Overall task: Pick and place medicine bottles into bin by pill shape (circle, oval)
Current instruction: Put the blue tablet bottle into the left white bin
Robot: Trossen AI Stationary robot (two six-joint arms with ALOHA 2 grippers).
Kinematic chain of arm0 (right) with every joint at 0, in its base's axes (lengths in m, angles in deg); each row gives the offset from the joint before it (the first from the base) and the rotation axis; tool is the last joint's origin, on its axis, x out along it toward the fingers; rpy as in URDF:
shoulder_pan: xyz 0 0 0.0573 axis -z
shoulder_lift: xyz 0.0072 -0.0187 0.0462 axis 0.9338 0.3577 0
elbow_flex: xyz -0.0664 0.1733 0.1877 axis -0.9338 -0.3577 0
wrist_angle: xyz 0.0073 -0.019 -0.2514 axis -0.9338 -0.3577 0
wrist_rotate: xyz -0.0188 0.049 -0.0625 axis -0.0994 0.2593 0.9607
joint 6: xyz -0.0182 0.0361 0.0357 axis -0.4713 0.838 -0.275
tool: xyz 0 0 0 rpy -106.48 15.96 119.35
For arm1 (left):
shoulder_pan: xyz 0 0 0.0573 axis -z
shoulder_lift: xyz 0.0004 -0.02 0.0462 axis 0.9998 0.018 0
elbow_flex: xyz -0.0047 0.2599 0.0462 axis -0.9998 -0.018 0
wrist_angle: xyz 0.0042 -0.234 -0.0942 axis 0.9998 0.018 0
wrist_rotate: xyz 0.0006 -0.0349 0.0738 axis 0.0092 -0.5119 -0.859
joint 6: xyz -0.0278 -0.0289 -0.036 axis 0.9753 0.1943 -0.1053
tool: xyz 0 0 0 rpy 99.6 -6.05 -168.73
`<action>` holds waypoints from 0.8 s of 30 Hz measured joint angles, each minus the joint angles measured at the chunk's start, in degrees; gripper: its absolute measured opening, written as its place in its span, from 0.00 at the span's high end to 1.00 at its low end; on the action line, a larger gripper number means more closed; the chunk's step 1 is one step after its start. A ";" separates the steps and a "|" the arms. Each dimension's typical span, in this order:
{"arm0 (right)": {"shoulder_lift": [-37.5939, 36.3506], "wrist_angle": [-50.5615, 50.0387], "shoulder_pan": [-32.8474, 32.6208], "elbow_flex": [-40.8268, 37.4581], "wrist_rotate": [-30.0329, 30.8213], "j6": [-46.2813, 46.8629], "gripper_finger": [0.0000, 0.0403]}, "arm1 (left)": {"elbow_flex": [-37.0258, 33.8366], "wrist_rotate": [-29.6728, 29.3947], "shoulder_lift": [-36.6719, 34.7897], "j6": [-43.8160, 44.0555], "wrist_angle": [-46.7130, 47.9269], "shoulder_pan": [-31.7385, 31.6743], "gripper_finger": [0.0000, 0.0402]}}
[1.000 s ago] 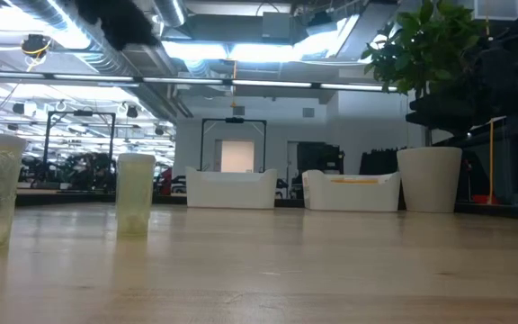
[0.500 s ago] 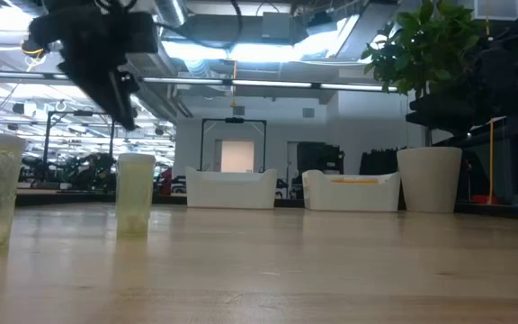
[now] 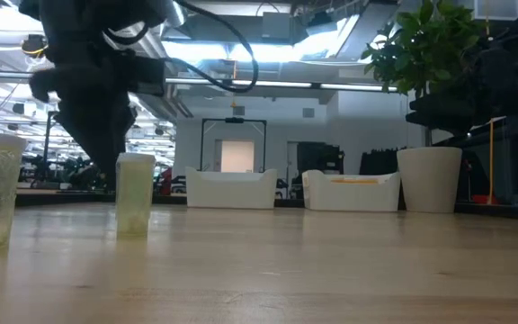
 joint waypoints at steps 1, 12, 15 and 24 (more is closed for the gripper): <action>0.00 0.00 0.00 0.00 0.00 0.04 0.37 | 0.00 -0.43 0.39 0.44 -0.55 -0.02 0.52; -0.02 0.00 -0.02 0.02 0.00 0.03 0.37 | 0.00 -3.45 2.24 1.96 -6.59 -0.09 0.52; -0.02 0.00 -0.02 0.04 0.00 -0.04 0.37 | 0.00 -3.45 2.24 3.11 -6.29 -0.09 0.52; -0.02 0.00 -0.02 0.04 0.00 -0.01 0.37 | 0.00 -3.45 2.24 3.21 -6.13 -0.09 0.54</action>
